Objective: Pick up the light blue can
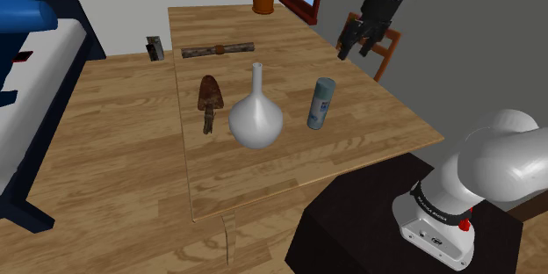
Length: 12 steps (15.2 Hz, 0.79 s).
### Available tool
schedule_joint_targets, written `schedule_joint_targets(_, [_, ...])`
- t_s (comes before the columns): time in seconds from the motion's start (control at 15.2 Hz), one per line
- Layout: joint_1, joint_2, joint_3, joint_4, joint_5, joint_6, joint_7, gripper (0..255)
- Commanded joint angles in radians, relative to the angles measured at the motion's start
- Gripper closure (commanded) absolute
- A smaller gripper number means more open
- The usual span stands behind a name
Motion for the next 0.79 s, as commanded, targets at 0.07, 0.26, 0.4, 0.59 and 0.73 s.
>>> schedule_joint_targets(0.07, [-0.005,0.069,0.006,-0.039,-0.025,0.098,-0.014,0])
schedule_joint_targets(0.26, [-0.010,0.151,0.015,-0.069,-0.051,0.198,-0.020,0])
schedule_joint_targets(0.4, [-0.016,0.212,0.021,-0.082,-0.071,0.265,-0.021,0])
schedule_joint_targets(0.59, [-0.022,0.281,0.027,-0.099,-0.093,0.343,-0.019,0])
schedule_joint_targets(0.73, [-0.022,0.294,0.027,-0.116,-0.093,0.374,-0.018,0])
